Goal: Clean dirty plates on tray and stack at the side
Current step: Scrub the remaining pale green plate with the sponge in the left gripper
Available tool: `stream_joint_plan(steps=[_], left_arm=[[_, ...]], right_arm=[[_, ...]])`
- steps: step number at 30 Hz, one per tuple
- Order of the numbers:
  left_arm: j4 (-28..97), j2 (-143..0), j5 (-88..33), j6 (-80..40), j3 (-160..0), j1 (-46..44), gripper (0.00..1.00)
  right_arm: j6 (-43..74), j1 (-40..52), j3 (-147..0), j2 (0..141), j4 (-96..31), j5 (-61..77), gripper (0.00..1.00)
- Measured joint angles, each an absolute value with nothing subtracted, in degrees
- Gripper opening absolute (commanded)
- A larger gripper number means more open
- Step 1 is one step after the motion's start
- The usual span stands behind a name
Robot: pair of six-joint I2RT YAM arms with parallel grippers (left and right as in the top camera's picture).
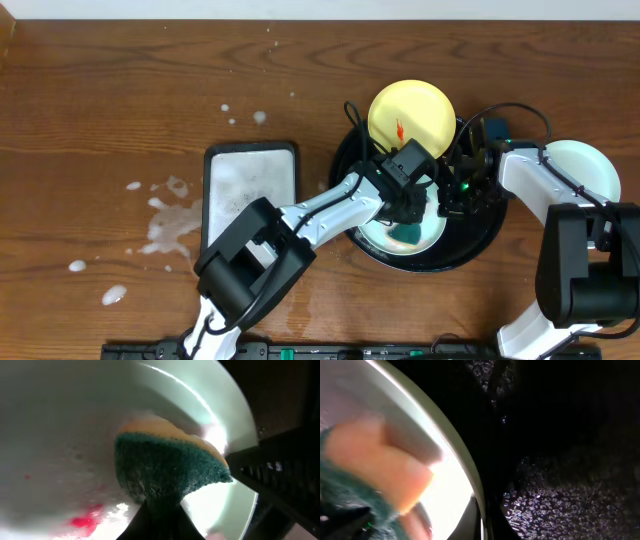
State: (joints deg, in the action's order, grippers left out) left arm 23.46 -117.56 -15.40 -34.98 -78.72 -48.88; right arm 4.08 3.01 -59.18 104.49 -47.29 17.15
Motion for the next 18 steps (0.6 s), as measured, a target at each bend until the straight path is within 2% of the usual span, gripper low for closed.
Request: stream_joint_plan(steps=[11,15,18], left_arm=[[36.99,-117.23,13.50,-30.65,-80.84,-49.10,0.08],[36.58,-117.69,17.61,-29.17,-80.84,-49.17,0.07],[34.87,-117.73,15.55,-28.82,-80.68,-48.97,0.08]], right_arm=[[4.12,3.20,-59.24,104.62,-47.66,18.06,0.01],[4.54,3.46,-59.24,104.92,-47.59,19.49,0.01],[4.75,3.44,-59.24,104.99,-47.59,19.75,0.01]])
